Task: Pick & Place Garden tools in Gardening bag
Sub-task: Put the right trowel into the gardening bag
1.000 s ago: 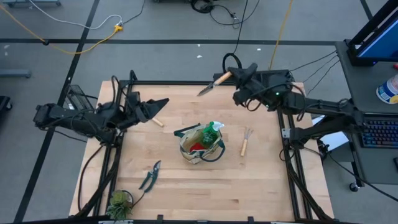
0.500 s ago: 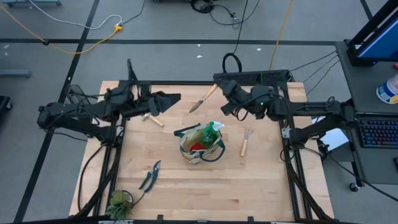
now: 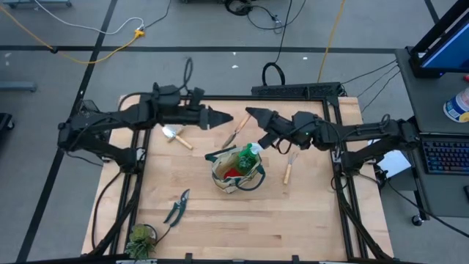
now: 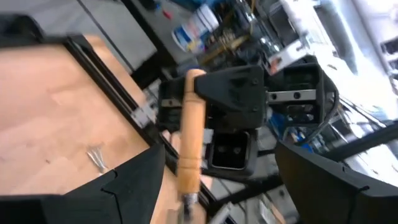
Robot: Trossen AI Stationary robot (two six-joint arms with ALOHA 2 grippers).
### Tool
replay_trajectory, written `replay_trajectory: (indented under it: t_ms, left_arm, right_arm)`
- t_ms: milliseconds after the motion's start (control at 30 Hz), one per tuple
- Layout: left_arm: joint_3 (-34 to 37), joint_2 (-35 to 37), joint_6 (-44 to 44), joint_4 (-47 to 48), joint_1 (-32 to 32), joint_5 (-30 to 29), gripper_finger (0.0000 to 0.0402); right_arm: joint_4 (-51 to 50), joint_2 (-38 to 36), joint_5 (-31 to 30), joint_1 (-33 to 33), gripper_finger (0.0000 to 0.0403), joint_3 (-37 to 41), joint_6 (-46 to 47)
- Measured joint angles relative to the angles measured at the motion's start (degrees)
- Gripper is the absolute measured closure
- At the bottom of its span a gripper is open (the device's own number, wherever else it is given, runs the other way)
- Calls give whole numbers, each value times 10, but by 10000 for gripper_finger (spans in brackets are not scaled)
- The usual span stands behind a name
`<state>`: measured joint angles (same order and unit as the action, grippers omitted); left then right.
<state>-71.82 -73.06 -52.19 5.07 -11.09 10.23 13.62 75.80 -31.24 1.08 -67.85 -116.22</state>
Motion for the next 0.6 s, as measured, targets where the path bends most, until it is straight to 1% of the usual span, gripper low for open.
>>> replay_trajectory:
  t_ms: [133, 367, 500, 600]
  left_arm:
    - [-13, -32, -11, 1, -6, 49, 92]
    - [-32, -76, -25, -12, -6, 105, 92]
    - [-31, -91, -31, -8, -4, 110, 92]
    - [-31, -99, -34, -7, -4, 126, 92]
  right_arm:
    - [-2, 1, 0, 6, 341, 0, 0]
    - [1, 8, 0, 7, 341, 0, 4]
    - [-2, 19, 0, 9, 341, 0, 9]
    - [1, 31, 2, 10, 341, 0, 10]
